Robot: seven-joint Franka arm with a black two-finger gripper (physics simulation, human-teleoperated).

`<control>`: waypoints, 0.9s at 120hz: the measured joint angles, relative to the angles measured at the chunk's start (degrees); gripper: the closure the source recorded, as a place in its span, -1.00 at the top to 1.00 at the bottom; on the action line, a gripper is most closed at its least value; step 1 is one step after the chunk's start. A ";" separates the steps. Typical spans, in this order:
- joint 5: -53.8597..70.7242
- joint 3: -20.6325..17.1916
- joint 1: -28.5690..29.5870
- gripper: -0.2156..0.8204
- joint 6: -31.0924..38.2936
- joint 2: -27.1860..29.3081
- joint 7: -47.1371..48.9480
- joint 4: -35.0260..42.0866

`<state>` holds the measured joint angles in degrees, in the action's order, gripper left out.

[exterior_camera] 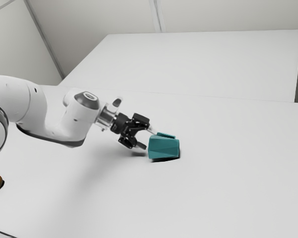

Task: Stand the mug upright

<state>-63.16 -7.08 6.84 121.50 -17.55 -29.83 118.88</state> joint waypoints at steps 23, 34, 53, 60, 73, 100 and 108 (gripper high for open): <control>-5.16 -1.21 0.00 0.58 0.12 -0.82 -3.31 0.29; -6.80 -1.38 0.01 0.44 -0.04 -1.17 -4.64 0.39; -8.39 -1.44 -0.02 -0.32 -0.22 -1.58 -6.51 0.48; -8.86 -1.50 0.01 -0.50 -0.26 -1.50 -7.08 0.43; -9.36 -1.89 0.02 -0.70 -0.31 -1.13 -7.99 0.20; -9.42 -2.53 0.01 -0.86 -0.41 0.28 -9.36 0.31; -9.33 -2.64 0.02 -0.87 -0.58 1.64 -9.62 0.48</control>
<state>-72.50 -9.72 6.86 120.92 -15.91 -39.45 119.36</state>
